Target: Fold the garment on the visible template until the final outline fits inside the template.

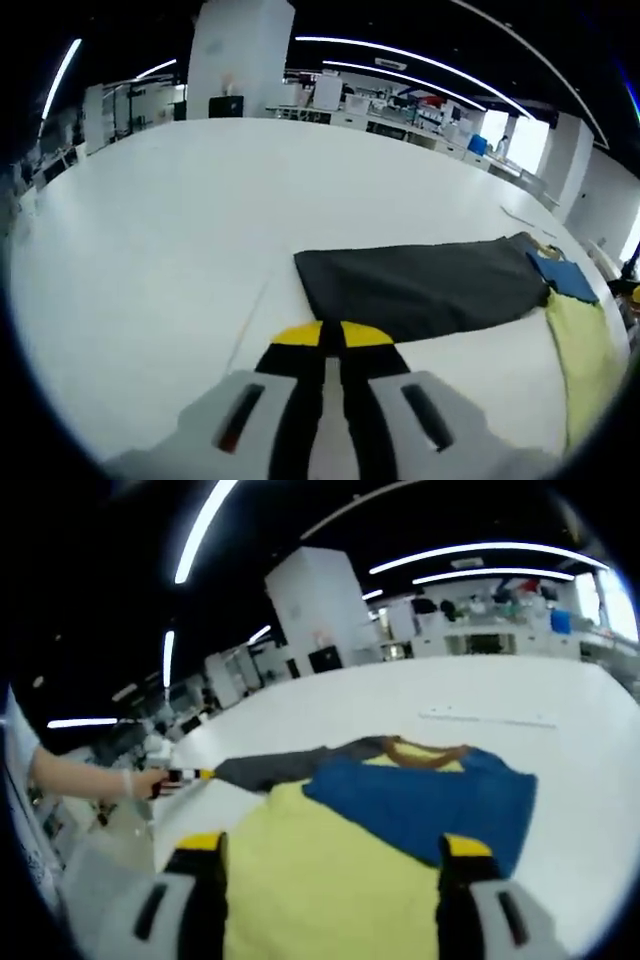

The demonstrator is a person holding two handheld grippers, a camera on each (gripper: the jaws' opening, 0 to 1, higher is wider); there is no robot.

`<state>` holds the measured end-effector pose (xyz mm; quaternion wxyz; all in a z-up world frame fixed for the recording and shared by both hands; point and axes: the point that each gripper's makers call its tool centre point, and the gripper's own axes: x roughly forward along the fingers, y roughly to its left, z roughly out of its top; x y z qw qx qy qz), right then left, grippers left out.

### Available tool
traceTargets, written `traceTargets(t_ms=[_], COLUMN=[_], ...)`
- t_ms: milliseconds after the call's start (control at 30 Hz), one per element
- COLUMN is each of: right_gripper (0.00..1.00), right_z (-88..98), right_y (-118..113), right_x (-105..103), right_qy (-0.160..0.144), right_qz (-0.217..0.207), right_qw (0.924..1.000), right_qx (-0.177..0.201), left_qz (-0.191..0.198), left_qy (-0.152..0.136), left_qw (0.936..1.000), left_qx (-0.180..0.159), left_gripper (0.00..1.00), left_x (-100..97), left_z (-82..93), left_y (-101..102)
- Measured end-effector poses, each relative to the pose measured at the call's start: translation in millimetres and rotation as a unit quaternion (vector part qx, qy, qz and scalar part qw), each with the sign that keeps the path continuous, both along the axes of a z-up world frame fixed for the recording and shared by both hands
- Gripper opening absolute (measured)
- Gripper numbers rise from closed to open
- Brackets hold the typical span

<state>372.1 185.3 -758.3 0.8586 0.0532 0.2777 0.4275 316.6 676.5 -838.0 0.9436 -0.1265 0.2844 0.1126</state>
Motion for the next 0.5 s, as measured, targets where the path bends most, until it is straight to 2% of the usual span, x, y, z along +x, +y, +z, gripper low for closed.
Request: traceTargets(t_ms=[133,267,367,500], right_gripper=[0.86,0.85,0.85,0.84], right_z=[0.8,1.5,1.1,3.7], right_y=[-3.3,-8.4,-10.7,-13.7], right_x=[0.2,0.6,-0.3,-1.0], right_qy=[-0.001,-0.001,0.0,-0.002], right_qz=[-0.003,-0.009,-0.012,-0.013], right_qw=[1.0,0.9999,0.9999,0.9999], right_qx=[0.0,0.006,0.008,0.01], left_qz=[0.004,-0.018,-0.032,-0.049], left_qy=[0.014,0.0,0.003,-0.022], left_qw=[0.9998,0.9998,0.9995,0.9984], left_qx=[-0.014,-0.013,-0.008,-0.019], left_gripper=[0.0,0.0,0.0,0.0], left_x=[0.4,9.5,16.5,34.8], left_z=[1.9,15.0,30.6,52.3], left_y=[1.0,-5.5,-12.4,-29.5])
